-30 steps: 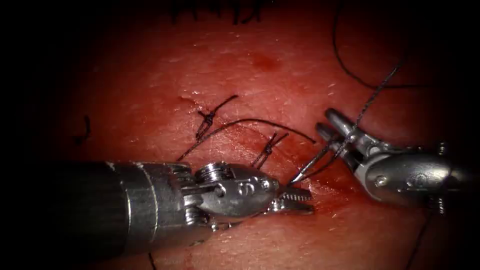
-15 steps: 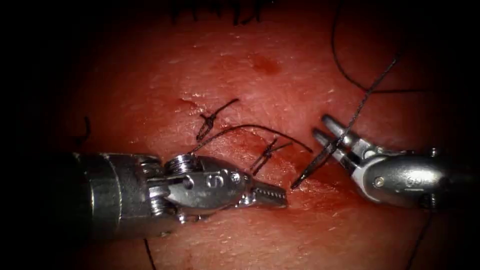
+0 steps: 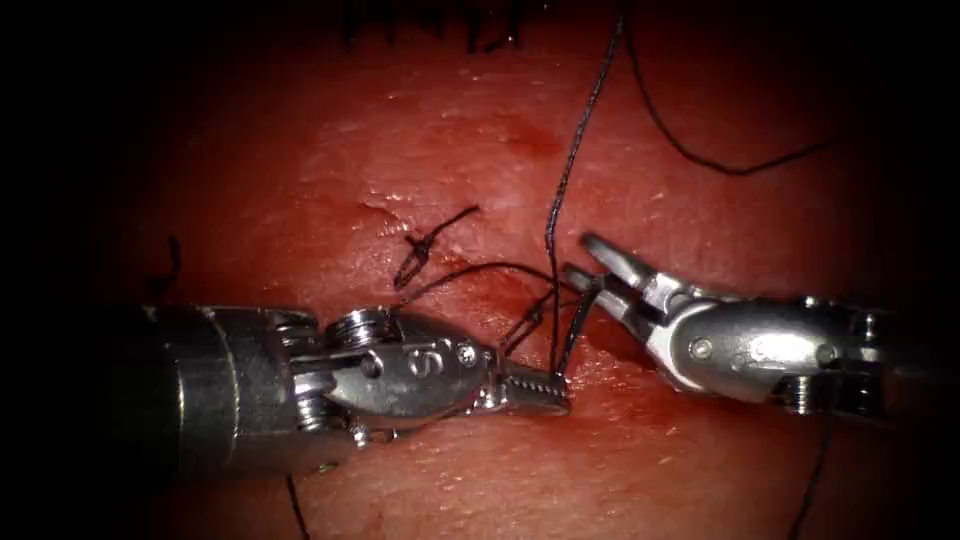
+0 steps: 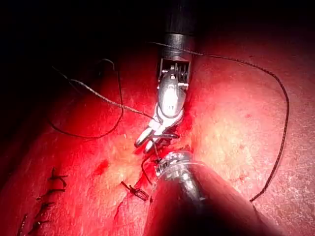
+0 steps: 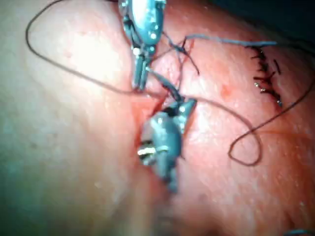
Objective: Wound Closure
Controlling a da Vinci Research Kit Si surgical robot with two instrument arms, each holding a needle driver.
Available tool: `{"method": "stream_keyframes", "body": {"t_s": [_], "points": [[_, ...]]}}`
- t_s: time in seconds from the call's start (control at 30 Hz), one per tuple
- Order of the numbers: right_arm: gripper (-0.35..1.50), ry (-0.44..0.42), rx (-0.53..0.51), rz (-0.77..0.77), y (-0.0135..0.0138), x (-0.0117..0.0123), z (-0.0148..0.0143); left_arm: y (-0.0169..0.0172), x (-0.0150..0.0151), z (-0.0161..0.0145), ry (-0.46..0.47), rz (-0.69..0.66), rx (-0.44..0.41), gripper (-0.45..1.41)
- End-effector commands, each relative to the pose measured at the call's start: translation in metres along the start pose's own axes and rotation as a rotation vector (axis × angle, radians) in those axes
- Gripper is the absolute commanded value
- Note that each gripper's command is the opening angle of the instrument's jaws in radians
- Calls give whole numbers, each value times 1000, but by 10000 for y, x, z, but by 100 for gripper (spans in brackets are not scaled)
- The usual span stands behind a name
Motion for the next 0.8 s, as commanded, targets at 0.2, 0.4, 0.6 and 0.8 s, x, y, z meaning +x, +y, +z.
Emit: {"method": "stream_keyframes", "body": {"t_s": [0.2, 0.4, 0.6, 0.8], "points": [[-35, -40, 15, 30, -14, -10, -7, -1, 0, 8, -3, 1, 0, -25], [-35, -59, -49, 46, -4, -8, -33, 0, 0, 8, -3, 0, 0, -25], [-35, -62, -82, 60, 7, 0, -48, 0, 0, 8, -3, 0, 1, -25], [-35, -72, -85, 68, 6, 2, -48, 1, 0, 8, -5, 0, 2, -25]]}}
